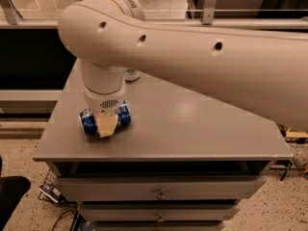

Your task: Knock pepsi can over

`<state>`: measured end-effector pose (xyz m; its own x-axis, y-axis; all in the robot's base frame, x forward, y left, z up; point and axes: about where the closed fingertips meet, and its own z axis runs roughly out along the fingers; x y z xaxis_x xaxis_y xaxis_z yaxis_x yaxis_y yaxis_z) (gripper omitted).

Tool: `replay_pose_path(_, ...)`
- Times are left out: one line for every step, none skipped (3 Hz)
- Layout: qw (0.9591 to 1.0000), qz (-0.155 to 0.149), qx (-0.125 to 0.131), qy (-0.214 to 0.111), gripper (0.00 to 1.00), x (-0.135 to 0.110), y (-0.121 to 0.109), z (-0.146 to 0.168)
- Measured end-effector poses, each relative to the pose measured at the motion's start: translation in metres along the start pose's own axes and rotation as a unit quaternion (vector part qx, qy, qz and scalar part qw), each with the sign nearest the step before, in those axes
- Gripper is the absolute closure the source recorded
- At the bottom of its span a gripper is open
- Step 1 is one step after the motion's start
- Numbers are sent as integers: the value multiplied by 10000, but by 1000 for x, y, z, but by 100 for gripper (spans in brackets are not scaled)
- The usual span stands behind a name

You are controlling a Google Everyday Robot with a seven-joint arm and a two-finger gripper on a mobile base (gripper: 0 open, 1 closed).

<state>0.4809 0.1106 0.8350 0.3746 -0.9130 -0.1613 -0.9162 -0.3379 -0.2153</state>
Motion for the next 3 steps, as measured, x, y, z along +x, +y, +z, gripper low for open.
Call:
replay_pose_path(10000, -5, 10, 6, 82, 0, 0, -1)
replay_pose_path(10000, -11, 12, 7, 59, 0, 0, -1)
replay_pose_path(10000, -17, 13, 9, 36, -1, 1, -1)
